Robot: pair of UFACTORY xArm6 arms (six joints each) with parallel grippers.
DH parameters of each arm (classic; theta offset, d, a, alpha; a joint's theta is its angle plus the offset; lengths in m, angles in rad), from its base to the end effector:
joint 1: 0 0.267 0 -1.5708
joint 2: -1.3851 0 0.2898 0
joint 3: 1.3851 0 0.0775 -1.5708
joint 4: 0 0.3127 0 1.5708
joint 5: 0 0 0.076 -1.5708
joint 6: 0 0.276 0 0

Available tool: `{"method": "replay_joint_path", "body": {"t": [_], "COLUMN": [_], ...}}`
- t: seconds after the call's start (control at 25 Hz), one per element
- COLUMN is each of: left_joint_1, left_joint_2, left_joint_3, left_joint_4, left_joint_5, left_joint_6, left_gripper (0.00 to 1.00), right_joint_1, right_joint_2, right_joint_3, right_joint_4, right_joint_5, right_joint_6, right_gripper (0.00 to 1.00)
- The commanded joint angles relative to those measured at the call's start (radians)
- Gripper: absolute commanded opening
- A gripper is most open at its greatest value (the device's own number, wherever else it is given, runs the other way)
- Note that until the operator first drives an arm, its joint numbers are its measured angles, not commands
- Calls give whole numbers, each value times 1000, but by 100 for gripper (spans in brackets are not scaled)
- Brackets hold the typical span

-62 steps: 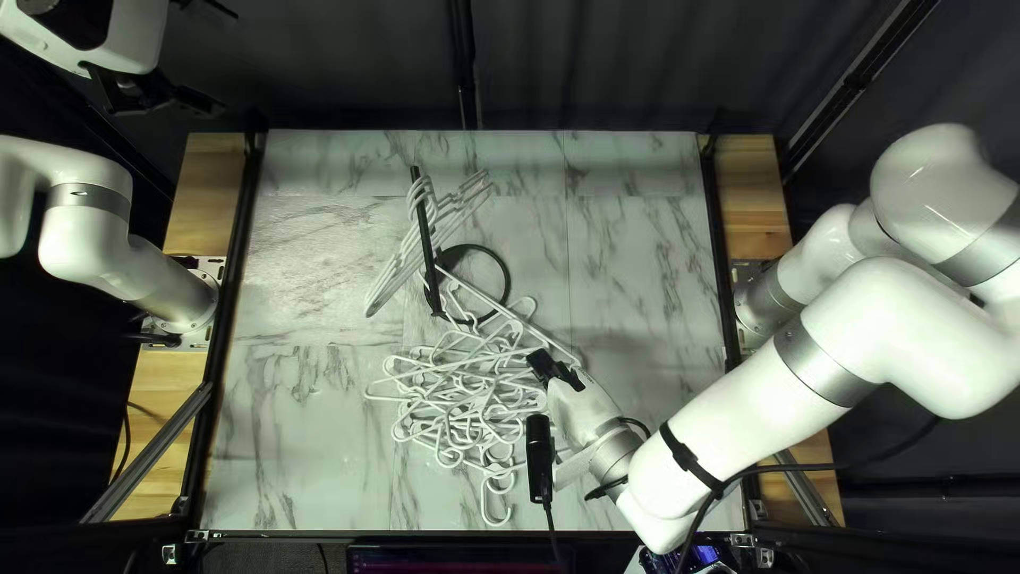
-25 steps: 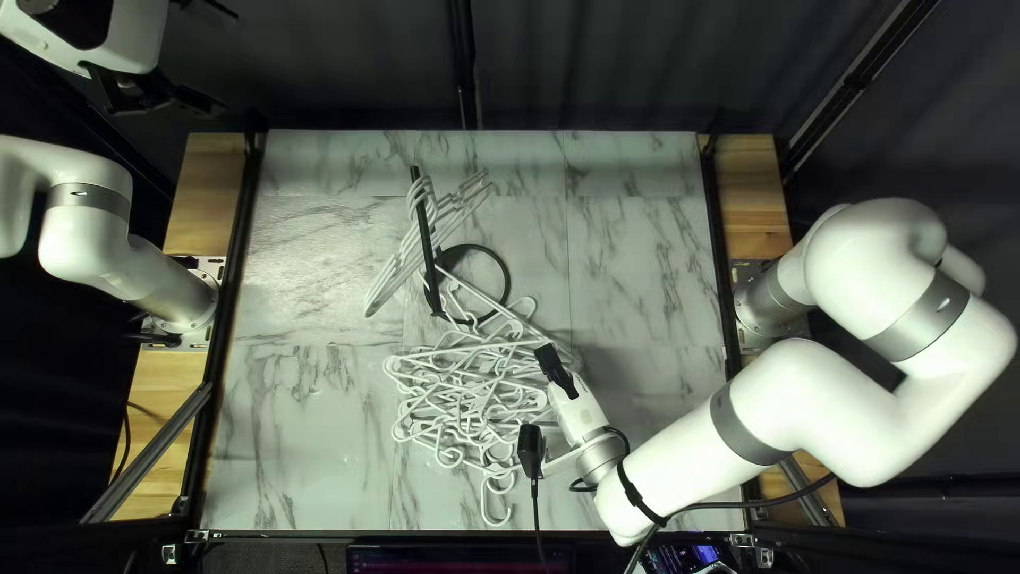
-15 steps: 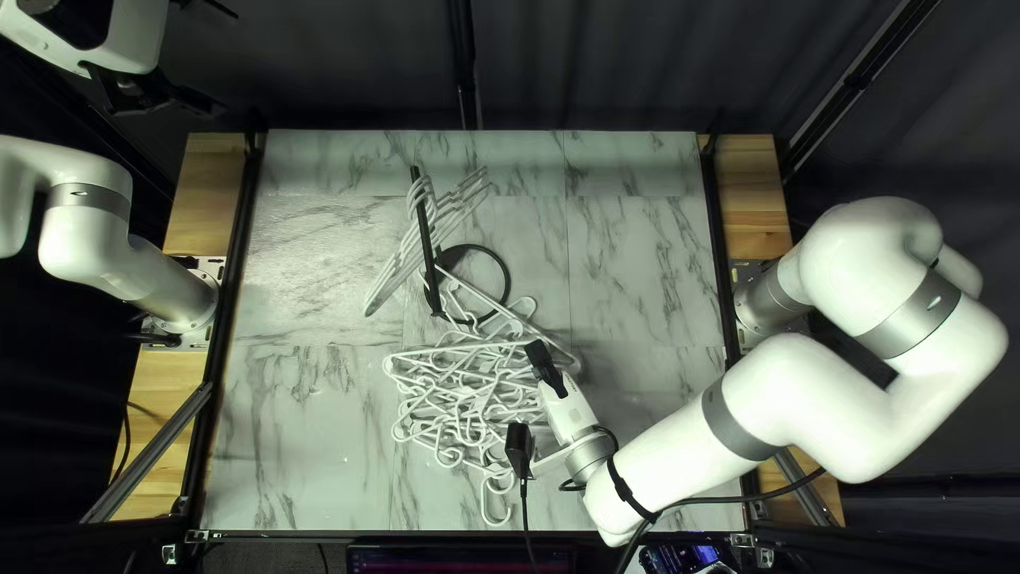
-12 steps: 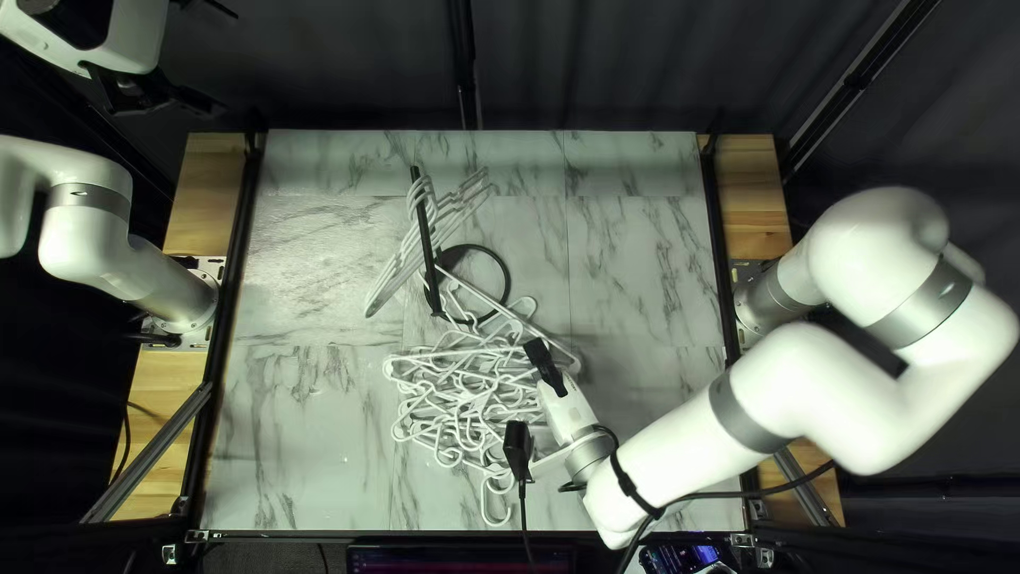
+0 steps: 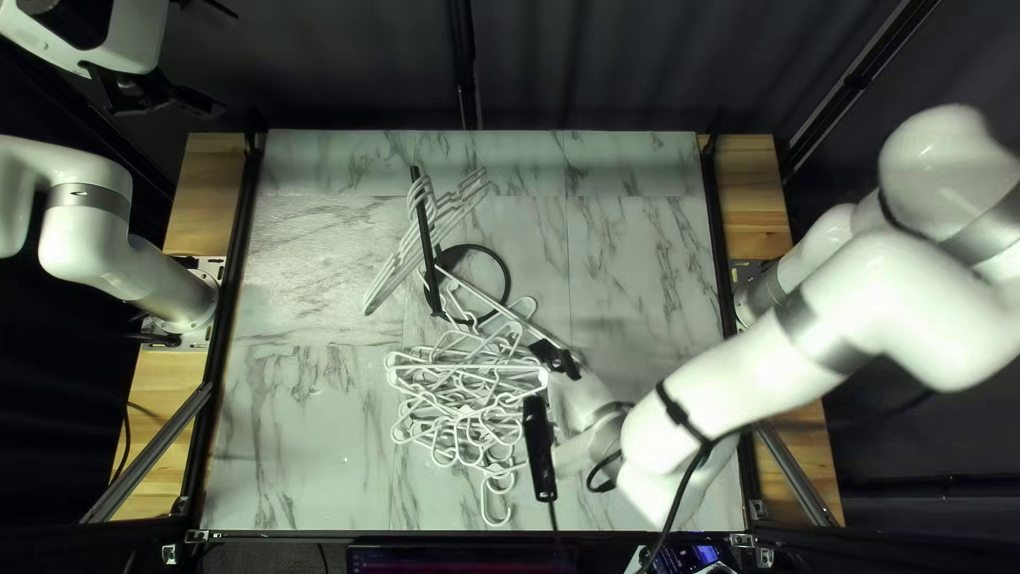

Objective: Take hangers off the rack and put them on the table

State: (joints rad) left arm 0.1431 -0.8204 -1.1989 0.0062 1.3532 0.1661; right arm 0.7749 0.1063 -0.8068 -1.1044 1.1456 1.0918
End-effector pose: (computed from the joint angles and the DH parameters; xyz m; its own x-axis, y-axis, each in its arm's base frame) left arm 0.3033 0.0453 0.5358 0.7917 -0.0543 0.6085 0.0146 -0.9941 -0.1077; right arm 0.4138 0.1300 0.1517 0.8335 0.4953 0.2451 0.1364 -0.6141 0.7773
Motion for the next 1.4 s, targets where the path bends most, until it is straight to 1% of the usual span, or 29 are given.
{"method": "replay_joint_path", "body": {"t": [0.04, 0.24, 0.4, 0.76, 0.8, 0.84, 0.88, 0.92, 0.96, 1.0, 1.08, 1.12, 1.16, 1.2, 1.24, 1.28, 1.32, 1.36, 1.4], "left_joint_1": [0, 0, 0, 0, 0, 0, 0, 0, 0, 0, 0, 0, 0, 0, 0, 0, 0, 0, 0], "left_joint_2": [0, 0, 0, 0, 0, 0, 0, 0, 0, 0, 0, 0, 0, 0, 0, 0, 0, 0, 0], "left_joint_3": [0, 0, 0, 0, 0, 0, 0, 0, 0, 0, 0, 0, 0, 0, 0, 0, 0, 0, 0], "left_joint_4": [0, 0, 0, 0, 0, 0, 0, 0, 0, 0, 0, 0, 0, 0, 0, 0, 0, 0, 0], "left_joint_5": [0, 0, 0, 0, 0, 0, 0, 0, 0, 0, 0, 0, 0, 0, 0, 0, 0, 0, 0], "left_joint_6": [0, 0, 0, 0, 0, 0, 0, 0, 0, 0, 0, 0, 0, 0, 0, 0, 0, 0, 0], "left_gripper": [100, 100, 100, 100, 100, 100, 100, 100, 100, 100, 100, 100, 100, 100, 100, 100, 100, 100, 100], "right_joint_1": [-30, -41, -42, -42, -35, -62, -108, -134, -185, -202, -273, -290, -324, -343, -390, -429, -462, -524, -558], "right_joint_2": [-126, -250, -346, -346, -347, -387, -463, -506, -583, -603, -676, -693, -733, -753, -805, -845, -872, -906, -921], "right_joint_3": [111, 209, 252, 252, 252, 259, 267, 266, 264, 265, 229, 220, 208, 208, 213, 217, 217, 209, 194], "right_joint_4": [-75, -140, -129, -129, -126, -128, -114, -94, -49, -34, 83, 122, 208, 251, 356, 435, 499, 638, 719], "right_joint_5": [-102, -139, -116, -116, -102, -124, -160, -173, -206, -221, -248, -254, -258, -264, -279, -289, -296, -304, -290], "right_joint_6": [136, 317, 358, 358, 353, 294, 189, 114, -27, -70, -299, -361, -492, -555, -706, -821, -910, -1091, -1192], "right_gripper": [100, 100, 100, 100, 100, 100, 100, 100, 100, 100, 100, 100, 100, 100, 100, 100, 100, 100, 100]}}
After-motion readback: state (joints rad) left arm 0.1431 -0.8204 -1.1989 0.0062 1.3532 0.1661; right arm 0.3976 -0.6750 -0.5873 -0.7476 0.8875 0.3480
